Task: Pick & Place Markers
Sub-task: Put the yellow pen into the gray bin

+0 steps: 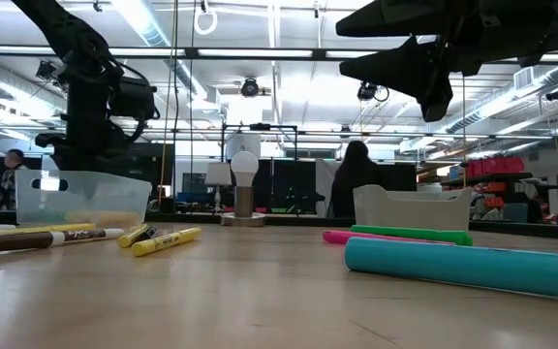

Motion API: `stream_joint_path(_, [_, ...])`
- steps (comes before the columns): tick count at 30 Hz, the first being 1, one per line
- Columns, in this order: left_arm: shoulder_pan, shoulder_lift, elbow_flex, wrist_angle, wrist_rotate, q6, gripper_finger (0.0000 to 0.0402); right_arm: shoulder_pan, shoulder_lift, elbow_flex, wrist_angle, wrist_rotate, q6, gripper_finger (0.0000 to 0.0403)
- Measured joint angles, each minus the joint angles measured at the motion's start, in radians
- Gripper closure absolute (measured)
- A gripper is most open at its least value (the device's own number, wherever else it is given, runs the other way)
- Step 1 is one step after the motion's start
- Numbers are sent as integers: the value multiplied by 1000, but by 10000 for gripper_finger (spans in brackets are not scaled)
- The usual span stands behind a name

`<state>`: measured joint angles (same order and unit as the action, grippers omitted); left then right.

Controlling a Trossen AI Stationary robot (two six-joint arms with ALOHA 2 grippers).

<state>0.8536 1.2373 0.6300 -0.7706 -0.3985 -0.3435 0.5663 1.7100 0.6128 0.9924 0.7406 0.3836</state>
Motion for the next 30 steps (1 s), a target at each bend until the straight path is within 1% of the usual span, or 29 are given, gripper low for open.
stream_joint_path(4, [0, -5, 8, -13, 10, 7, 198, 0, 0, 0, 0, 0, 0, 200])
stream_joint_path(7, [0, -22, 37, -47, 41, 17, 178, 0, 0, 0, -4, 0, 0, 200])
stream_joint_path(12, [-21, -89, 112, -87, 53, 42, 171, -1, 0, 0, -15, 0, 0, 200])
stream_joint_path(16, [-81, -171, 188, -90, 55, 42, 178, -2, 0, 0, -15, 0, 0, 200])
stream_joint_path(19, [-157, -244, 222, -44, 55, 42, 182, -2, 0, 0, -15, 0, 0, 200])
stream_joint_path(23, [-305, -348, 210, 94, 56, 42, 183, 3, -1, 0, -33, 1, -17, 200])
stream_joint_path(26, [-444, -403, 172, 199, 70, 42, 184, 15, -30, -1, -32, 3, -35, 200])
stream_joint_path(30, [-652, -428, 80, 408, 84, 65, 184, 38, -89, -1, -34, 3, -108, 200])
